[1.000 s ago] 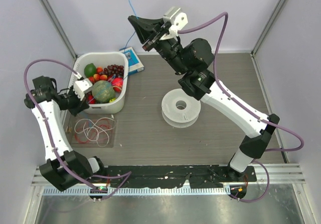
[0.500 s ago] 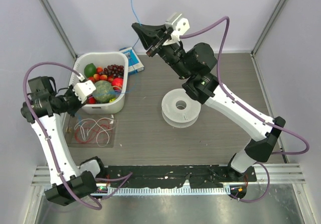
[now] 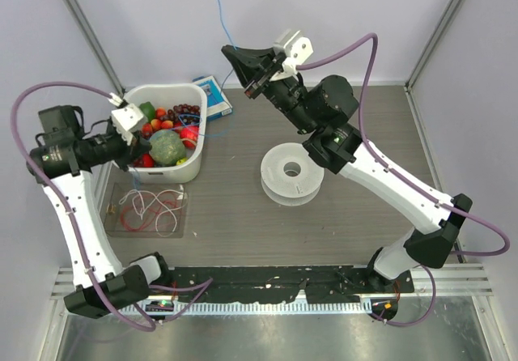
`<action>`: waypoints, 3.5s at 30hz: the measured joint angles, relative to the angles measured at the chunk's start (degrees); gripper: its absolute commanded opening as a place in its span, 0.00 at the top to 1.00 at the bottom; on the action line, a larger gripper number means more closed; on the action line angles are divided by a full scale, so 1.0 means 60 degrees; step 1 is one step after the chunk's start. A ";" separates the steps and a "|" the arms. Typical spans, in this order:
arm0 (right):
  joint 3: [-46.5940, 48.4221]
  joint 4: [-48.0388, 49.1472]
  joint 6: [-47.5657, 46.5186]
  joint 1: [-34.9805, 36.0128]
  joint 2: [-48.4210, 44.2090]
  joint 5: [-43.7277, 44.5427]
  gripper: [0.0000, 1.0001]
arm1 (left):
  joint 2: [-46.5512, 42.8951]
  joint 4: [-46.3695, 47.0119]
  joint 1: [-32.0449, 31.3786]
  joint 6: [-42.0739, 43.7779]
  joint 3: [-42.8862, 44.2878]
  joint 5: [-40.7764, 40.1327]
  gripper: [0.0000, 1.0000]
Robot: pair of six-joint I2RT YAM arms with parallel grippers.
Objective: Wrap the cables
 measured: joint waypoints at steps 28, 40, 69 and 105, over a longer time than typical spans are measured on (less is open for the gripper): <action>-0.1035 -0.0510 0.0036 -0.0543 -0.0816 0.0084 0.99 | -0.1730 0.0743 -0.0874 -0.4178 0.0302 0.1592 1.00; -0.3712 -0.2637 0.0820 -0.2124 -0.3406 -0.0058 0.99 | -0.0627 0.3807 -0.3741 -0.7661 -0.1759 0.0401 1.00; -0.3202 -0.3537 0.1035 -0.2095 -0.4601 0.0011 0.99 | -0.0157 0.6164 -1.0856 -0.3526 -0.5734 -0.5595 1.00; 0.2251 -0.0889 0.0215 -0.2095 -0.1410 0.0925 0.99 | -0.0667 1.0582 -0.9398 -0.7828 -0.5475 -0.3085 0.09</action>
